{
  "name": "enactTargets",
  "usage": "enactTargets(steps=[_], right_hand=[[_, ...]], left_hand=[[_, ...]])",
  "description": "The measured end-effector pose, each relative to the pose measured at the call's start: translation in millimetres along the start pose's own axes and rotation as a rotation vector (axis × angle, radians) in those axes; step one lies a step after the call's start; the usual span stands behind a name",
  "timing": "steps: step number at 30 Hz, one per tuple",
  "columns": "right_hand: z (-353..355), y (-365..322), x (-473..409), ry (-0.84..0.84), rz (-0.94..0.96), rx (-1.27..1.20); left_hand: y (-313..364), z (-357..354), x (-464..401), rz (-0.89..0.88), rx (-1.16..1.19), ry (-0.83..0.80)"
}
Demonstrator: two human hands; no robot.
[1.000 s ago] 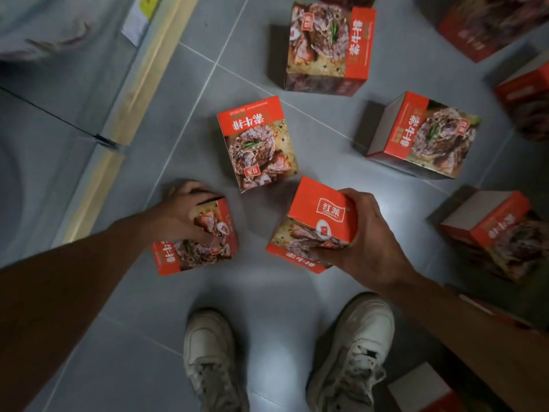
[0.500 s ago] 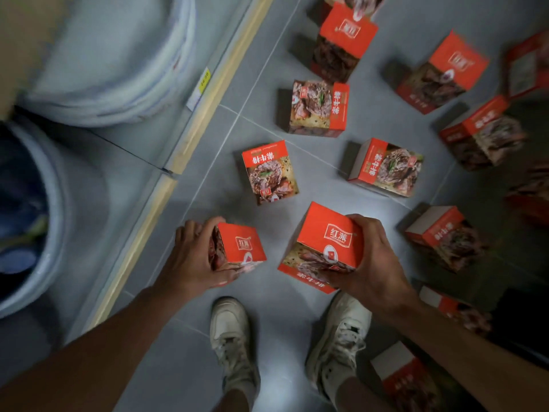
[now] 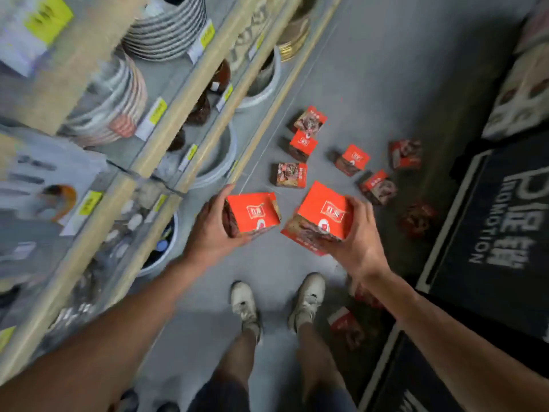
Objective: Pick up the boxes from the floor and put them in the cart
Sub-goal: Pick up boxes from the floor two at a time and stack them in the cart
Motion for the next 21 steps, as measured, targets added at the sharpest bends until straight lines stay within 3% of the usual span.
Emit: enactTargets(steps=[7, 14, 21], right_hand=[[112, -103, 79, 0.196, 0.103, -0.03], [186, -184, 121, 0.276, 0.216, 0.004], [243, -242, 136, 0.362, 0.354, -0.015]], left_hand=[[120, 88, 50, -0.084, 0.109, 0.081], [232, 159, 97, -0.309, 0.139, 0.2], [298, 217, 138, -0.377, 0.177, 0.357]])
Point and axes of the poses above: each hand's wrist, its own x-axis away from the middle knuckle, its own z-axis out of the back of the hand, y = z × x, the point moved 9 cm from there along -x, towards the middle knuckle, and after that the axes turned 1 degree about -y, right-handed, at the moved point
